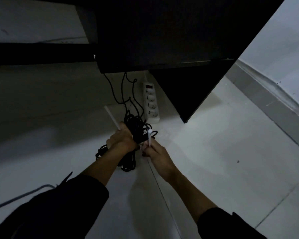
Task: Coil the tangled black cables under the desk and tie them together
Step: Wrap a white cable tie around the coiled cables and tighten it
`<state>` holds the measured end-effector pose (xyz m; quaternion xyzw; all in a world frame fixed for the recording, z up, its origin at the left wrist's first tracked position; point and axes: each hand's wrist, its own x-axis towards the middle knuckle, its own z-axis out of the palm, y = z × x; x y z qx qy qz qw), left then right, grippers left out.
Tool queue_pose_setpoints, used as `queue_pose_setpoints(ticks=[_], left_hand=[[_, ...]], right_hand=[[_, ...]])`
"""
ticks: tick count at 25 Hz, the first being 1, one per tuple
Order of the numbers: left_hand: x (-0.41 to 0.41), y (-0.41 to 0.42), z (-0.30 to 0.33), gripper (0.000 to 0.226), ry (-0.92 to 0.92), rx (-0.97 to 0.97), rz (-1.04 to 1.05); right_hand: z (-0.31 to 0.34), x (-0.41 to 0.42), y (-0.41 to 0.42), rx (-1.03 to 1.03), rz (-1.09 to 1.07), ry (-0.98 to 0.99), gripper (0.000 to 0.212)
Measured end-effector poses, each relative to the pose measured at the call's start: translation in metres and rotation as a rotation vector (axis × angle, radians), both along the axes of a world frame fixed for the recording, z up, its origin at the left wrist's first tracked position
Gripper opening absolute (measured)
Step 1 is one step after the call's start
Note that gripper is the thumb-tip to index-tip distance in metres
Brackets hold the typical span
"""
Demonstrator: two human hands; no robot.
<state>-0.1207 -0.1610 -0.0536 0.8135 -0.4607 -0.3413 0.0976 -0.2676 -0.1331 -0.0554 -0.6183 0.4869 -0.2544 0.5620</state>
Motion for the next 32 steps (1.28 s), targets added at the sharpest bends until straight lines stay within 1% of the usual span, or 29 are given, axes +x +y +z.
queue_pose_setpoints(ticks=[2,4,6,8,10,11,12,13,15,17,19,21,22,25,28,29,30,31,32], left_hand=[[-0.004,0.002,-0.003,0.091,-0.063,0.007,-0.002],[-0.008,0.003,-0.005,0.087,-0.121,-0.011,-0.003],[-0.012,0.003,-0.004,0.082,-0.170,-0.029,-0.019],[-0.015,0.004,-0.001,0.081,-0.217,-0.035,-0.035],[-0.021,0.005,0.006,0.077,-0.263,-0.029,-0.061],[-0.022,0.005,0.008,0.070,-0.293,-0.016,-0.093],[-0.024,0.006,0.011,0.062,-0.331,-0.007,-0.135],[-0.025,0.006,0.012,0.056,-0.371,-0.009,-0.179],[-0.023,0.006,0.013,0.053,-0.406,-0.028,-0.232],[-0.020,0.006,0.012,0.070,-0.366,-0.056,-0.213],[-0.017,0.006,0.012,0.088,-0.351,-0.071,-0.227],[-0.014,0.004,0.014,0.094,-0.326,-0.032,-0.263],[-0.013,0.004,0.018,0.093,-0.295,-0.015,-0.281],[-0.003,0.000,0.019,0.083,-0.126,-0.022,-0.338],[0.010,0.001,0.021,0.070,0.206,-0.090,-0.362],[0.013,0.001,0.023,0.060,0.329,-0.126,-0.339],[0.015,0.001,0.027,0.048,0.409,-0.181,-0.315],[0.017,0.000,0.029,0.034,0.440,-0.239,-0.295],[0.018,-0.002,0.030,0.023,0.396,-0.310,-0.301]], right_hand=[[-0.004,-0.001,0.002,-0.014,0.004,0.037,0.019],[-0.008,0.000,0.002,-0.107,0.036,0.152,0.019],[-0.011,0.003,0.004,-0.323,0.080,0.330,0.013],[-0.006,0.006,0.006,-0.515,0.092,0.479,0.013],[0.012,0.011,0.009,-0.600,0.133,0.715,0.025],[0.021,0.014,0.010,-0.623,0.143,0.837,0.032],[0.028,0.017,0.010,-0.638,0.148,0.899,0.035],[0.032,0.020,0.009,-0.658,0.156,0.906,0.034],[0.038,0.026,0.005,-0.665,0.166,0.813,0.027],[0.033,0.025,-0.007,-0.619,0.159,0.735,0.020],[0.028,0.020,-0.020,-0.540,0.122,0.658,0.021],[0.030,0.019,-0.026,-0.455,0.040,0.539,0.022],[0.030,0.019,-0.027,-0.444,0.028,0.513,0.023],[0.026,0.021,-0.027,-0.486,0.059,0.526,0.034],[0.028,0.023,-0.028,-0.471,0.018,0.450,0.035],[0.028,0.023,-0.028,-0.483,0.009,0.457,0.034],[0.027,0.024,-0.029,-0.488,0.002,0.462,0.033],[0.026,0.024,-0.029,-0.479,-0.010,0.454,0.031],[0.026,0.024,-0.028,-0.458,-0.023,0.437,0.028]])
